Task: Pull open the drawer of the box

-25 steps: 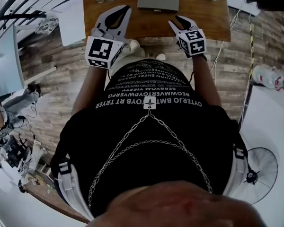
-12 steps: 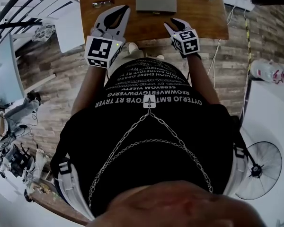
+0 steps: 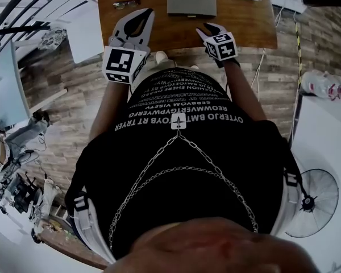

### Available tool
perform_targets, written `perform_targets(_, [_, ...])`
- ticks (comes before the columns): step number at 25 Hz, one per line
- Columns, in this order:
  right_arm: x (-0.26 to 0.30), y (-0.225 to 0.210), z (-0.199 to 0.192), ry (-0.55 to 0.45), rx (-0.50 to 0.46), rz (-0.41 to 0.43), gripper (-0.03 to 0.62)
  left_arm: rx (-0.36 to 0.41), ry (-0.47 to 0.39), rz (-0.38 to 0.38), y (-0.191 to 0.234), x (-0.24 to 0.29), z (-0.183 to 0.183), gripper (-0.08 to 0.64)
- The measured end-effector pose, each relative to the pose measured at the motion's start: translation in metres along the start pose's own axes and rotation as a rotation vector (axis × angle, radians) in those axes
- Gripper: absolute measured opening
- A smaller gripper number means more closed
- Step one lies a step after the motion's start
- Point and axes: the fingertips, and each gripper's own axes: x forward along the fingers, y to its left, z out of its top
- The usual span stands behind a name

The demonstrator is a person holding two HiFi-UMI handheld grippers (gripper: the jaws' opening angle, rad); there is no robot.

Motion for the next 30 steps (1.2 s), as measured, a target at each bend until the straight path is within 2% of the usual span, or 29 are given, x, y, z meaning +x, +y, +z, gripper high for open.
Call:
perform_targets(16, [0.069,-0.019,-0.016,0.071,0.132,-0.022,0.153,-0.036,0.053,0.031,0.04,-0.009,-0.036,0.005])
perform_targets(21, [0.085,-0.019,-0.024,0.102,0.182,-0.036,0.156,-0.032,0.058,0.003,0.05,-0.003,-0.042,0.005])
perform_targets(26, [0.101,-0.026,-0.032,0.146,0.23,-0.054,0.171,-0.061,0.055,-0.019,0.061,0.006,-0.051,0.005])
perform_targets(30, [0.12,-0.039,-0.039,0.178,0.281,-0.095,0.176,-0.066,0.066,-0.05,0.073,0.016,-0.058,0.005])
